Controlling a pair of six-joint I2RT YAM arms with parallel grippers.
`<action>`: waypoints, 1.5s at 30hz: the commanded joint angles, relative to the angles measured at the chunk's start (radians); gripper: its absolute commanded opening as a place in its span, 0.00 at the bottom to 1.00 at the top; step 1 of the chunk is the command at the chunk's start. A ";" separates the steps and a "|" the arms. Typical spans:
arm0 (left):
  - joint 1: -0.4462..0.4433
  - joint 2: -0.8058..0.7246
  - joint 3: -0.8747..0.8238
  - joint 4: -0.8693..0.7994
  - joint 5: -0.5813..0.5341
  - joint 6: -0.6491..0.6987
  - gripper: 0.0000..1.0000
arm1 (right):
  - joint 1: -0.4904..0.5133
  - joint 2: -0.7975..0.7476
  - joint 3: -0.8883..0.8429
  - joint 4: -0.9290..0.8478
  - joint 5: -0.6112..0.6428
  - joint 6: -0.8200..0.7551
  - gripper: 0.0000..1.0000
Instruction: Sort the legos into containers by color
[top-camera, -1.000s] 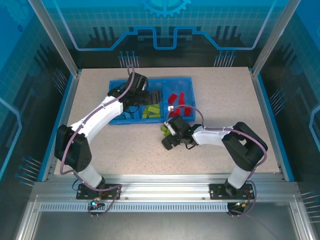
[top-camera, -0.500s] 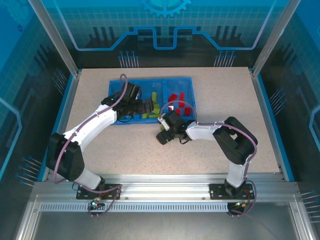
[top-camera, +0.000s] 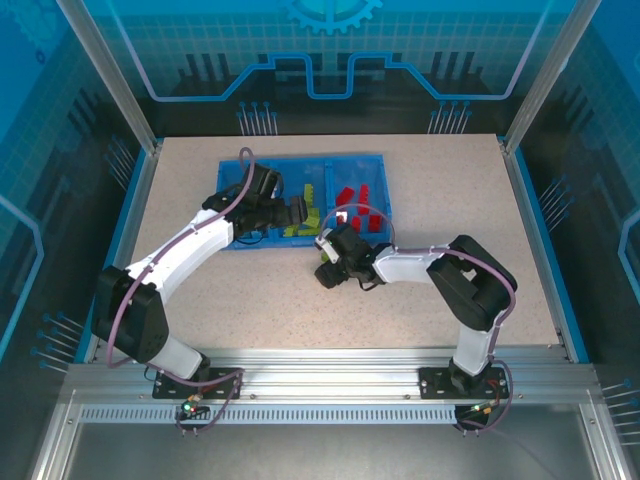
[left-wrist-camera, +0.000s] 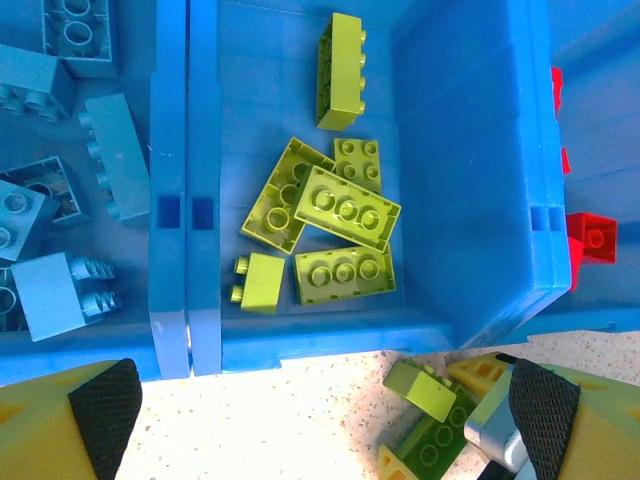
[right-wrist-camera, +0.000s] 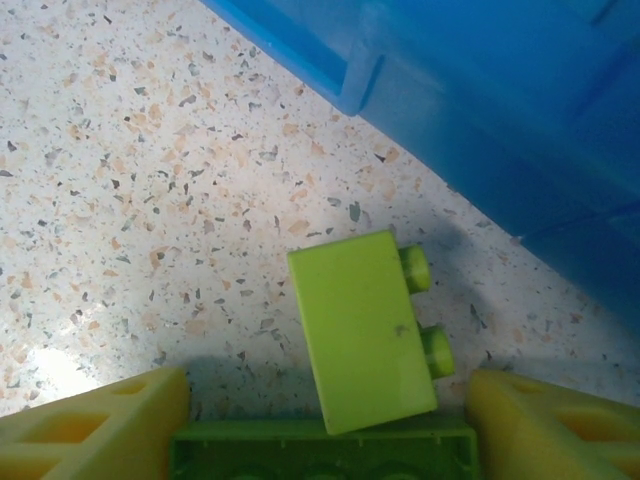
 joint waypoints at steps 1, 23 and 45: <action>0.011 -0.039 -0.020 0.017 -0.001 -0.020 0.99 | 0.010 -0.008 -0.039 -0.135 0.030 -0.006 0.70; 0.021 -0.122 -0.204 0.033 -0.038 -0.076 0.99 | -0.015 -0.079 0.472 -0.437 -0.044 0.020 0.72; -0.017 -0.206 -0.416 0.004 -0.011 -0.075 0.99 | -0.084 0.155 0.803 -0.691 -0.028 0.148 0.88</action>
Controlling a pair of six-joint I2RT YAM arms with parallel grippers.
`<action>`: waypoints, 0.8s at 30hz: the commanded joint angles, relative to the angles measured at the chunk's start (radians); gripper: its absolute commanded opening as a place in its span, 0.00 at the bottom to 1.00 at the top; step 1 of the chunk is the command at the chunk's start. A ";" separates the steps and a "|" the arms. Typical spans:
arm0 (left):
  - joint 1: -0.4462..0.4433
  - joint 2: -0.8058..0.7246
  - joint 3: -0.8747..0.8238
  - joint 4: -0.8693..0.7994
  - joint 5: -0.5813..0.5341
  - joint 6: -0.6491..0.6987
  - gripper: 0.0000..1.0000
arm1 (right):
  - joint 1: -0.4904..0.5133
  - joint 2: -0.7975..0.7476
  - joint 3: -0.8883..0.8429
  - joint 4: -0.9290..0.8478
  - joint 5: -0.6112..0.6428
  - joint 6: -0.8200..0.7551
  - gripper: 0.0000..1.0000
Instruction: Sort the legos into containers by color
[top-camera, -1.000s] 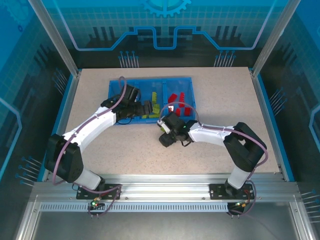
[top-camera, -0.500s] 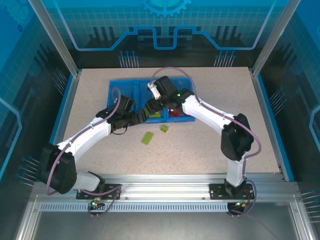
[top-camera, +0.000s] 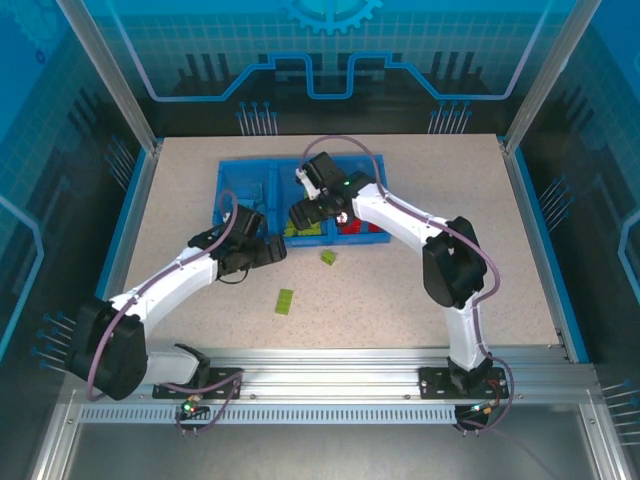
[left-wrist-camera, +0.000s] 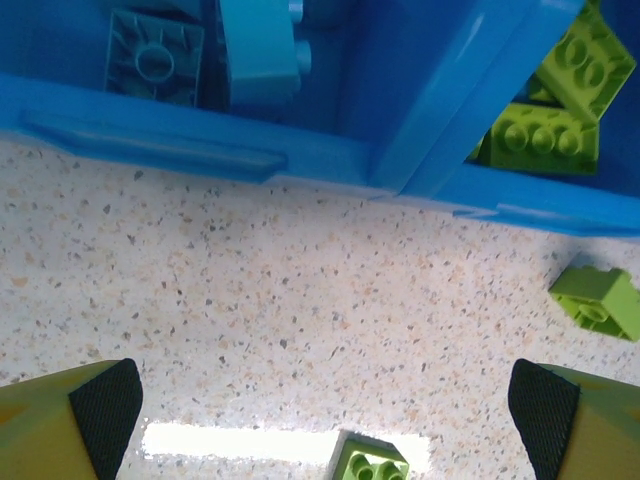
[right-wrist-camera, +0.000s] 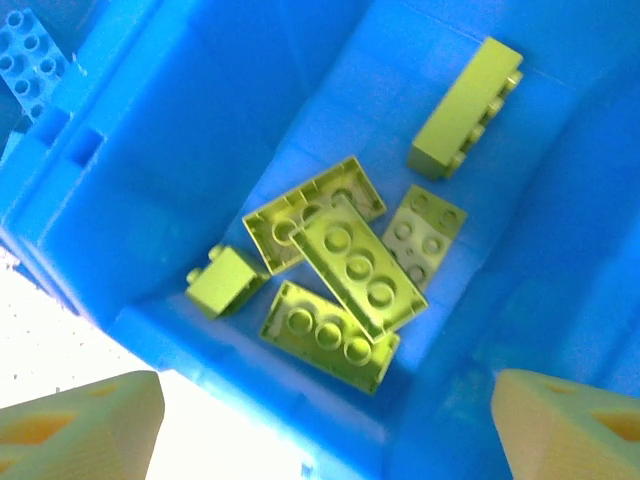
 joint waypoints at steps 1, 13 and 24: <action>-0.055 0.019 -0.031 -0.048 0.014 0.018 0.99 | -0.011 -0.073 -0.033 -0.058 0.019 0.032 0.88; -0.276 0.064 -0.143 0.009 0.008 -0.049 0.89 | -0.026 -0.337 -0.385 0.019 0.008 0.034 0.84; -0.360 0.246 -0.091 0.024 -0.008 -0.040 0.75 | -0.063 -0.426 -0.510 0.021 0.027 0.075 0.85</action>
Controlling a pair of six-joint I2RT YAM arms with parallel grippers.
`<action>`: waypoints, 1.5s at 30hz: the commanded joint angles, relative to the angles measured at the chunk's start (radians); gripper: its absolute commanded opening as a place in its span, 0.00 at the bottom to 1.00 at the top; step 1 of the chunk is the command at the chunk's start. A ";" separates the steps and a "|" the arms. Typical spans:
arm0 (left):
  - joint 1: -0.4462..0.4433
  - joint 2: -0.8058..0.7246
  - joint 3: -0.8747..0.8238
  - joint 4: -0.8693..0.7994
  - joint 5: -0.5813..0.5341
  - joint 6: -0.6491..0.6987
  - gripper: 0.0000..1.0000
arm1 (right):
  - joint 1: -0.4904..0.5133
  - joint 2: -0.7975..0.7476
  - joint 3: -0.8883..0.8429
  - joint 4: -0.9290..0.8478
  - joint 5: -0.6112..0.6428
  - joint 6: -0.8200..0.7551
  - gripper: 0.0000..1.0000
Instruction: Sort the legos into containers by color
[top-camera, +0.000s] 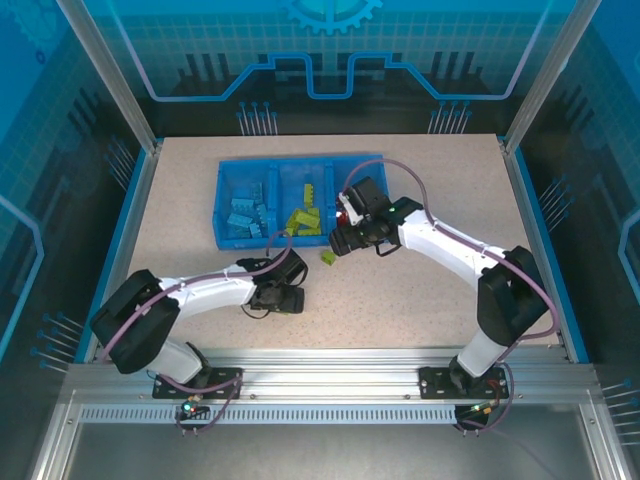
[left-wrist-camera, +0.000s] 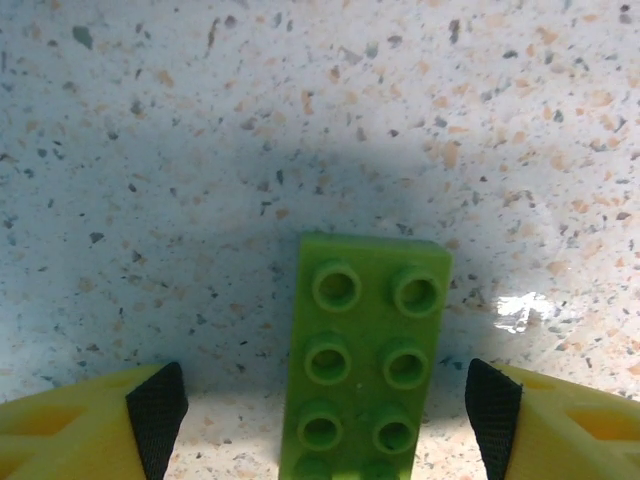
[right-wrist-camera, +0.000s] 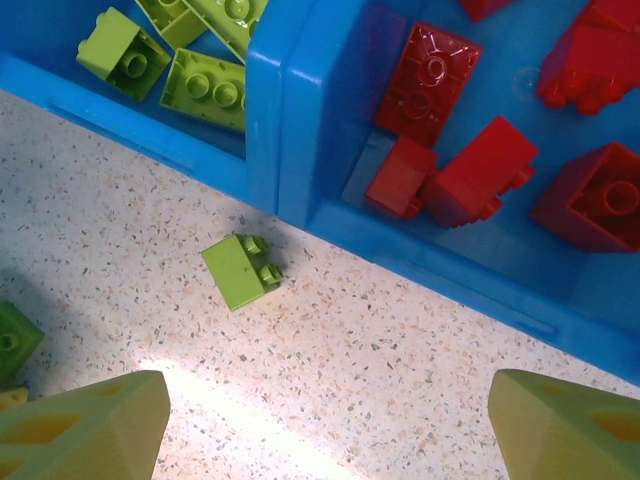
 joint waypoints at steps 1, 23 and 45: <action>-0.023 0.079 0.022 0.028 0.019 -0.007 0.73 | -0.008 -0.038 -0.022 0.000 0.017 0.023 0.85; 0.117 0.046 0.327 -0.028 0.035 0.090 0.33 | 0.111 -0.060 -0.373 0.425 0.019 0.004 0.82; 0.345 0.454 0.914 -0.096 0.136 0.254 0.57 | 0.134 0.232 -0.239 0.614 0.061 -0.037 0.79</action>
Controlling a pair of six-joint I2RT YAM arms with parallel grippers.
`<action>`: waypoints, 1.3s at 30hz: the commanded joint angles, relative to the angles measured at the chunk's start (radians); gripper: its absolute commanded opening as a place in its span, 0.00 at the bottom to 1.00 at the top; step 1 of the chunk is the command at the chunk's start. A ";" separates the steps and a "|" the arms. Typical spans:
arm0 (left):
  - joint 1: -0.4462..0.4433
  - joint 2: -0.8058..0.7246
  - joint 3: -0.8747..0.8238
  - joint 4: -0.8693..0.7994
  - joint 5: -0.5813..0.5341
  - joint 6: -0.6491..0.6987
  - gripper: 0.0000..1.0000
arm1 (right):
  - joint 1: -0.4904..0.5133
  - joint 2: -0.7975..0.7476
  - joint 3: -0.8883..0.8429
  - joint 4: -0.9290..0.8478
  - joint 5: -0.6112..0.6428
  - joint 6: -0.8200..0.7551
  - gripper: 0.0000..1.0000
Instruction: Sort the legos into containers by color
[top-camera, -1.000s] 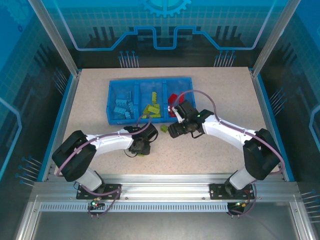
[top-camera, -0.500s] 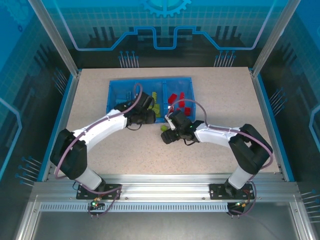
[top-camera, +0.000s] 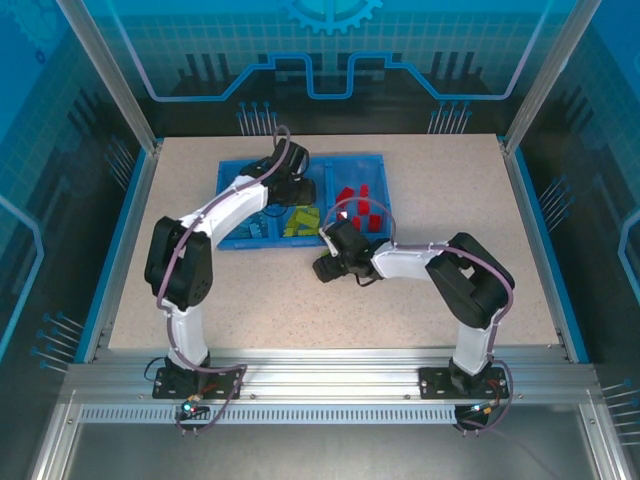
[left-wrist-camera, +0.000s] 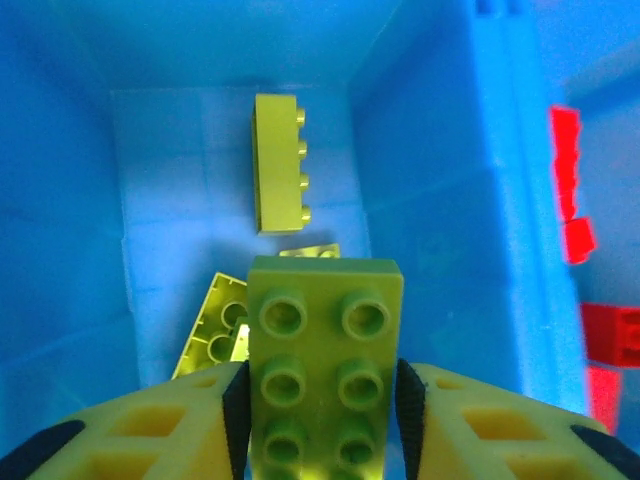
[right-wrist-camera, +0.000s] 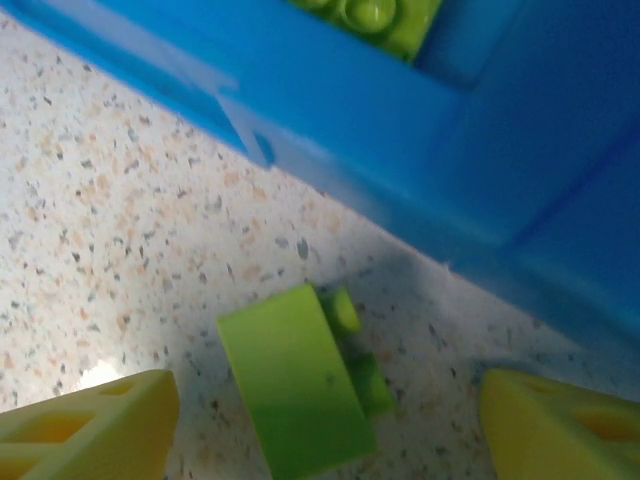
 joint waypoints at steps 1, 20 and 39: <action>0.010 0.001 0.038 -0.047 0.027 -0.007 0.64 | 0.018 0.030 0.039 0.027 0.015 -0.021 0.77; 0.010 -0.364 -0.154 -0.006 -0.020 -0.086 0.99 | 0.034 0.055 0.060 -0.016 0.014 -0.054 0.46; 0.013 -0.610 -0.567 -0.001 -0.300 -0.128 0.99 | 0.058 -0.102 0.083 -0.162 -0.132 -0.060 0.33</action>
